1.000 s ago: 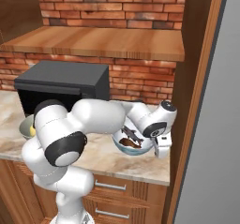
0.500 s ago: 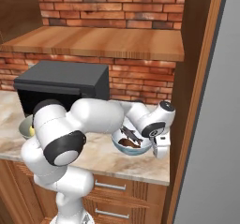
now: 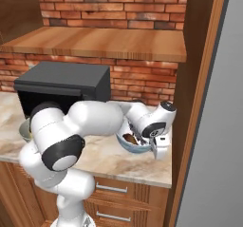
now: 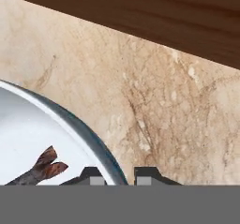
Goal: Place the bowl with the eggplant and potato on the top shelf of the fridge. Place the bowl with the chicken drumstick and fish on the second highest shelf of the fridge.
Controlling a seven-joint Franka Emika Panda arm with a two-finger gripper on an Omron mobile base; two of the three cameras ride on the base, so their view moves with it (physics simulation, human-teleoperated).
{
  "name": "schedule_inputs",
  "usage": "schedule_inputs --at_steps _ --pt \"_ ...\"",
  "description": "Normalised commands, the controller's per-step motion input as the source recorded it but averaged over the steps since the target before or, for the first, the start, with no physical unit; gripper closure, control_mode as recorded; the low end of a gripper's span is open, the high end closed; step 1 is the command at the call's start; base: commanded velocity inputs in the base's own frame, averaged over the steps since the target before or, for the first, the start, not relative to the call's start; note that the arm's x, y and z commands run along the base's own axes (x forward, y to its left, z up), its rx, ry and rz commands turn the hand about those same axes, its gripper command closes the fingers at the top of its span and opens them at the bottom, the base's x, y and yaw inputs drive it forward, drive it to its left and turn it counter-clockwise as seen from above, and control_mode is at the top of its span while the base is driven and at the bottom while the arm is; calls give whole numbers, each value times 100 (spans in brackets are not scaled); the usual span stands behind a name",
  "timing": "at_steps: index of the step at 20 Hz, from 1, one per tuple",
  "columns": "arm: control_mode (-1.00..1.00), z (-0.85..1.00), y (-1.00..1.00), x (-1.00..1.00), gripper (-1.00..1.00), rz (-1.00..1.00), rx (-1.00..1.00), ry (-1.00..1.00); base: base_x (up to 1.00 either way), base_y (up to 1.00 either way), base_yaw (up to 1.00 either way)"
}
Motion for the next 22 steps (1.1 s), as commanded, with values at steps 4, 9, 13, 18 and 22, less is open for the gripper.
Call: schedule_inputs --at_steps 4,9,13,18,22 --pt "-100 33 97 -27 100 3 -5 -6 0 0 0" --pt "-100 88 100 -28 100 0 -10 -16 0 0 0" --pt "-100 100 84 -40 100 0 -4 -14 0 0 0" --pt "-100 100 46 -83 100 0 9 -8 0 0 0" --pt "-100 93 25 -90 100 1 30 -4 0 0 0"
